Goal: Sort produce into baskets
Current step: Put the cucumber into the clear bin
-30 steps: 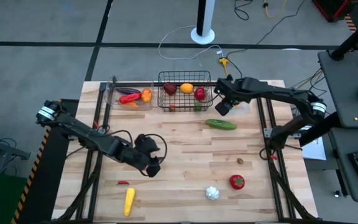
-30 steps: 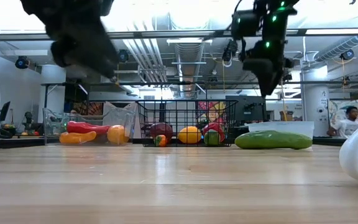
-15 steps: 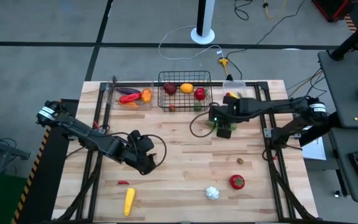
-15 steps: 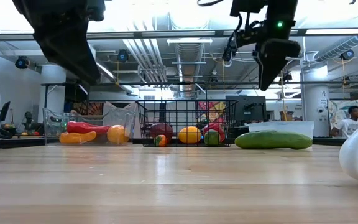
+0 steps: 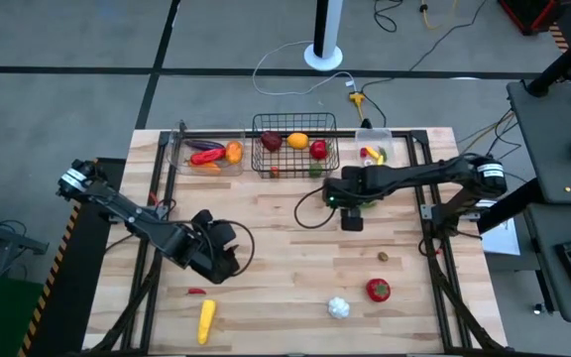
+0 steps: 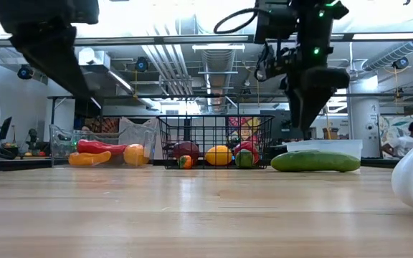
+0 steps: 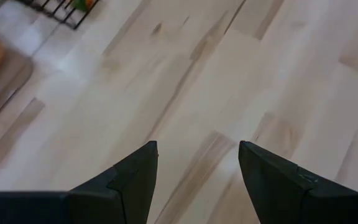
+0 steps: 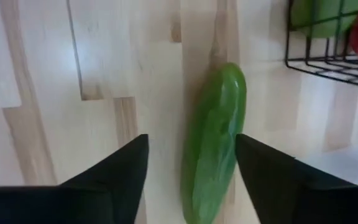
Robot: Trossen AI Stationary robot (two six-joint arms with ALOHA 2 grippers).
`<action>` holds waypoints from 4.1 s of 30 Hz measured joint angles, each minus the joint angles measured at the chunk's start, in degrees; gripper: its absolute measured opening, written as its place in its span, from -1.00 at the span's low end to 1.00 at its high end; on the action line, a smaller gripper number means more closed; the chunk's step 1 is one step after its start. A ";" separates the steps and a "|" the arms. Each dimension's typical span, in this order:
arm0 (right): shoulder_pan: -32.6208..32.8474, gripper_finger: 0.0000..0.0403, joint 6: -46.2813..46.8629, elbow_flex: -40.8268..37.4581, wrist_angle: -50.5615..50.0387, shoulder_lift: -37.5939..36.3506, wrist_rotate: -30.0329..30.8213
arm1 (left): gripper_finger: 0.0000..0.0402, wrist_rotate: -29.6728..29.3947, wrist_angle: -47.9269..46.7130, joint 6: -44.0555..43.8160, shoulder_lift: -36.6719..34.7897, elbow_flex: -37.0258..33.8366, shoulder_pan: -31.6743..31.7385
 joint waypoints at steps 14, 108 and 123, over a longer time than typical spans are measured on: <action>-5.15 0.46 -1.14 -3.27 3.86 4.60 0.09 | 0.03 -2.91 -2.92 -4.72 -1.93 -0.02 -3.61; 16.83 -0.15 -1.65 -10.26 113.40 10.89 -20.02 | 0.36 0.68 101.87 51.00 -1.26 -27.83 -0.58; 16.92 -0.15 -3.65 -5.61 112.50 14.06 -20.11 | -0.01 0.45 101.88 54.47 3.41 -24.06 -0.27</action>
